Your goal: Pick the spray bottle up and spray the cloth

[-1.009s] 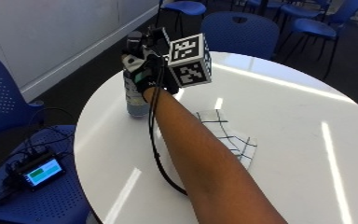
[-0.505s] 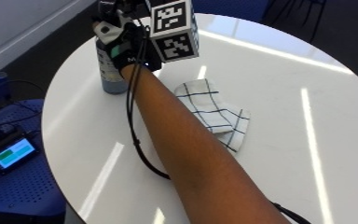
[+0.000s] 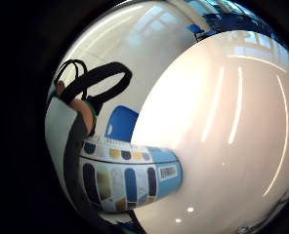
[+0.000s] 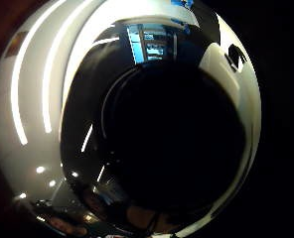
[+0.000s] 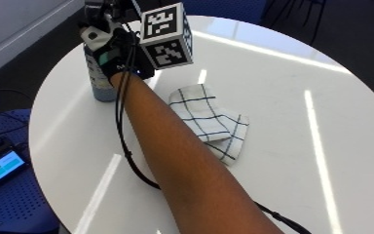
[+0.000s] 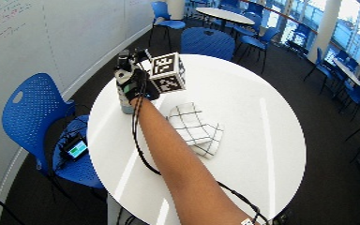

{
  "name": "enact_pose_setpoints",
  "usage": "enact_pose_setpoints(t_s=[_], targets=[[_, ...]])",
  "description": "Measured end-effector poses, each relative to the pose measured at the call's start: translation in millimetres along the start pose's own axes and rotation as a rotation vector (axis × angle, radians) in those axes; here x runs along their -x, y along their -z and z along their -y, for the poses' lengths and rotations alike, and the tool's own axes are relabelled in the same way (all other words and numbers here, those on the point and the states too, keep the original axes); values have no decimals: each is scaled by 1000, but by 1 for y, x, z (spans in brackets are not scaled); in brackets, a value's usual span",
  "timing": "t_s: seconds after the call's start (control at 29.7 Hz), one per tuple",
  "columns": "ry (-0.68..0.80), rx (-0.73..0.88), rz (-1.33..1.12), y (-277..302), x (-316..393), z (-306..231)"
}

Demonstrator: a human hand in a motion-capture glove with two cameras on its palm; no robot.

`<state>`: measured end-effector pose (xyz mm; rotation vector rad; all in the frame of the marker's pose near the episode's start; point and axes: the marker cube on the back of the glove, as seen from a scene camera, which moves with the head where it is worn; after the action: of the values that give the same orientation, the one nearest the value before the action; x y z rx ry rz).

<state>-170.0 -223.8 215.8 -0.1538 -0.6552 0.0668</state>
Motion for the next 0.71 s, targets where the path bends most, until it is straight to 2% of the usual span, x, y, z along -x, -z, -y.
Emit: enact_pose_setpoints(t_s=[0.3, 0.71], targets=[[-62, -3, -13, -1, -23, -2], [-216, 111, -101, -12, -85, -34]])
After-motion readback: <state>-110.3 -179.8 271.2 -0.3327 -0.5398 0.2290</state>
